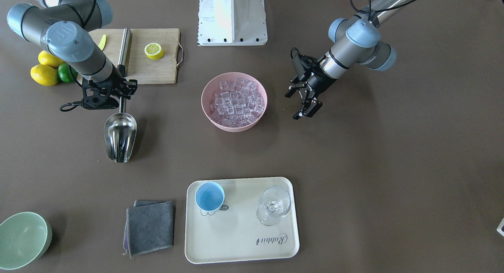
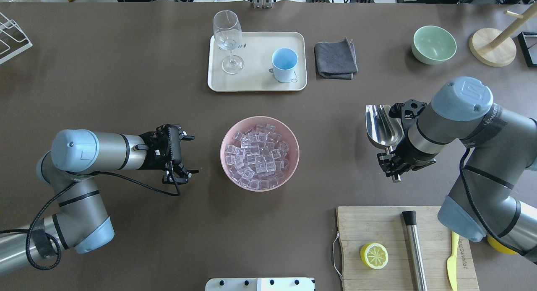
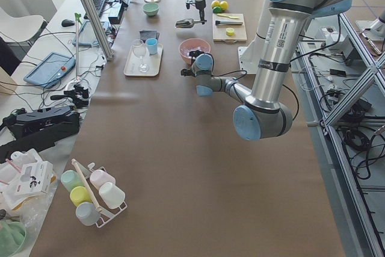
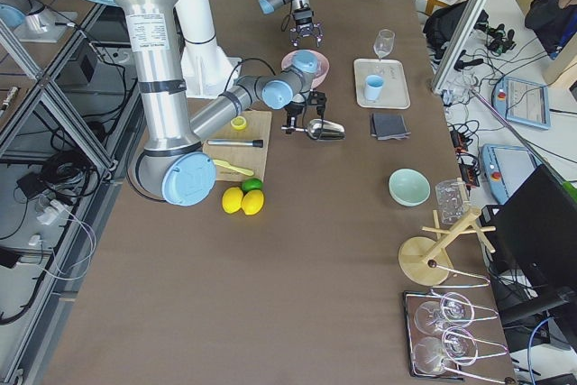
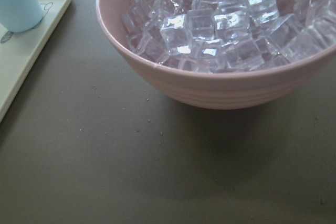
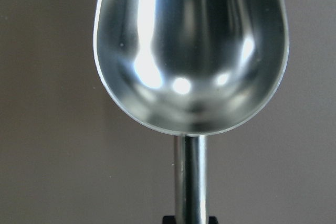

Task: Put ice in cup with scoop
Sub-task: 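Lift the scoop with the right gripper and carry it toward the pink bowl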

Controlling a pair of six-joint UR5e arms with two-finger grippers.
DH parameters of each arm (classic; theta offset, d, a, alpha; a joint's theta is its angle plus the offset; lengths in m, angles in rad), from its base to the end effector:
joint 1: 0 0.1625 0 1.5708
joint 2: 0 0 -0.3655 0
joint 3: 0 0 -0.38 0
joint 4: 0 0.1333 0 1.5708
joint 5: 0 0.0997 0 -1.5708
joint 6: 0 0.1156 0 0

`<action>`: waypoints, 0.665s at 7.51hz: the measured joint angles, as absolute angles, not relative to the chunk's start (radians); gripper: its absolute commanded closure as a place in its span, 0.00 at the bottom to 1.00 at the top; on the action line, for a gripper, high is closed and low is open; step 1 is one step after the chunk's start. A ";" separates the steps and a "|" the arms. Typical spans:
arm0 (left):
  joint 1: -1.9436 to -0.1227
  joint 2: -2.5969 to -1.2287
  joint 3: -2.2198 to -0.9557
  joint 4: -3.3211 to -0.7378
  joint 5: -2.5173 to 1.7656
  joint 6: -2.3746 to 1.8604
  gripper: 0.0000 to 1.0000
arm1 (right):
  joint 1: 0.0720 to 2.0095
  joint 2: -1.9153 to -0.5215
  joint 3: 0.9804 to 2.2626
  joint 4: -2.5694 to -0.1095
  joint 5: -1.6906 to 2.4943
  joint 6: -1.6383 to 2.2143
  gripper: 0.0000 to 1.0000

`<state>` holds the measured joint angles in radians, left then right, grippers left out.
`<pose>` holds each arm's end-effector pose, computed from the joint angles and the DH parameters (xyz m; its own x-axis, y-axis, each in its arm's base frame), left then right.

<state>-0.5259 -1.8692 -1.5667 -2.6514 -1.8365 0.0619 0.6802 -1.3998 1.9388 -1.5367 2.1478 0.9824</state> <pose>0.4672 -0.3902 0.3255 0.2507 0.9680 0.0097 -0.1842 0.0379 0.9822 -0.3637 -0.3846 0.3550 0.7083 -0.0253 0.7054 0.1154 0.9901 -0.0803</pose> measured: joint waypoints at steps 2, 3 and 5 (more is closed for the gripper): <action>-0.527 -1.871 -1.559 -2.697 -1.845 0.054 0.02 | 0.715 -1.398 2.020 -1.638 2.073 0.912 1.00; -0.528 -1.877 -1.549 -2.713 -1.855 0.054 0.02 | 0.750 -1.397 2.040 -1.679 2.054 0.808 1.00; -0.536 -1.900 -1.500 -2.780 -1.909 0.055 0.02 | 0.813 -1.399 2.042 -1.707 2.106 0.642 1.00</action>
<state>-0.5364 -1.9000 -1.4996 -2.7803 -1.9086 0.0549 0.8131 -1.3993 2.0425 -1.7071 2.1058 0.6422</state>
